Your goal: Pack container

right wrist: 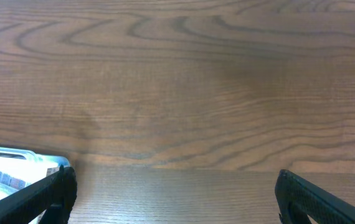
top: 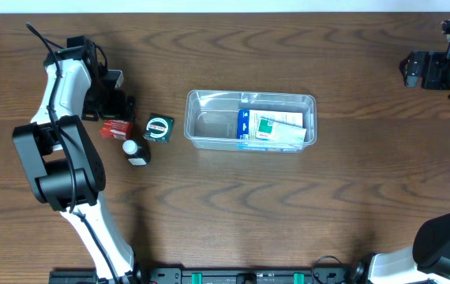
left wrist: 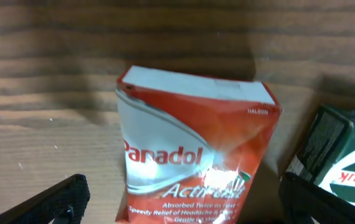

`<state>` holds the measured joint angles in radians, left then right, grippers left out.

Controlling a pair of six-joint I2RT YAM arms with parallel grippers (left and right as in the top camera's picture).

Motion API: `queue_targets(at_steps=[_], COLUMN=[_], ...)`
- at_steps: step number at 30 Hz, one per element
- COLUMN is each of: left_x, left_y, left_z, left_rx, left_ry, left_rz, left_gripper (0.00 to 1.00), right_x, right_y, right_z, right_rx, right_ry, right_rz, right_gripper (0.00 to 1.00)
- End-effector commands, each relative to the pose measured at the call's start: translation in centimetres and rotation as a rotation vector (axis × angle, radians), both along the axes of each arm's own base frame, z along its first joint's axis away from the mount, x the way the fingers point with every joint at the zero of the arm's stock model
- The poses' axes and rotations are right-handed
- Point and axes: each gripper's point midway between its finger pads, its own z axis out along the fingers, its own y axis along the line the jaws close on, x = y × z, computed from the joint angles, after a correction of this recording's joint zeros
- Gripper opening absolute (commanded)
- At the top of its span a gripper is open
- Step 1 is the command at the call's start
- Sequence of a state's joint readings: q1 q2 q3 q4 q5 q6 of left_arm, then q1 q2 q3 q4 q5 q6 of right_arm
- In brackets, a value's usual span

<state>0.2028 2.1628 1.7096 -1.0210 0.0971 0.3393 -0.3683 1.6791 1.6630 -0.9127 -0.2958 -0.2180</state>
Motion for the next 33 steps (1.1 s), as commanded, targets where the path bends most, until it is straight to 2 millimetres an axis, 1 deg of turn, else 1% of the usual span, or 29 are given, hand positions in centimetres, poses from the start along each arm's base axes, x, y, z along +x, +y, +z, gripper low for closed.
queue_targets(at_steps=[1,11,20,25,27,30,33], left_x=[-0.6,-1.2,-1.2,-1.2,-1.2,-1.1,-1.0], left_y=[0.1,-0.5,-1.6,-2.3,-2.4,-2.3,-2.3], left_z=[-1.0,-2.3,-2.5,-3.1,-3.1,-3.1,-3.1], left_rx=[0.006,-0.004,-0.008,-0.007,-0.007,-0.006,-0.004], left_ry=[0.027,0.041,0.044,0.043,0.041,0.038,0.036], left_rz=[-0.012,-0.019,-0.044,-0.061,-0.061,-0.043,-0.013], left_gripper=[0.98,0.98,1.0,0.96,0.91,0.88,0.81], right_x=[0.1,0.1,0.1,0.1,0.1,0.1,0.1], right_y=[-0.1,-0.1,-0.1,-0.1,-0.1,-0.1,-0.1], right_z=[0.4,0.4,0.4,0.4,0.4,0.4,0.4], right_rx=[0.009,0.009,0.009,0.009,0.009,0.009,0.009], right_ry=[-0.01,-0.01,-0.01,-0.01,-0.01,-0.011,-0.01], right_rz=[-0.009,-0.009,-0.009,-0.009,-0.009,-0.009,-0.009], right_gripper=[0.99,0.99,0.99,0.99,0.99,0.99,0.99])
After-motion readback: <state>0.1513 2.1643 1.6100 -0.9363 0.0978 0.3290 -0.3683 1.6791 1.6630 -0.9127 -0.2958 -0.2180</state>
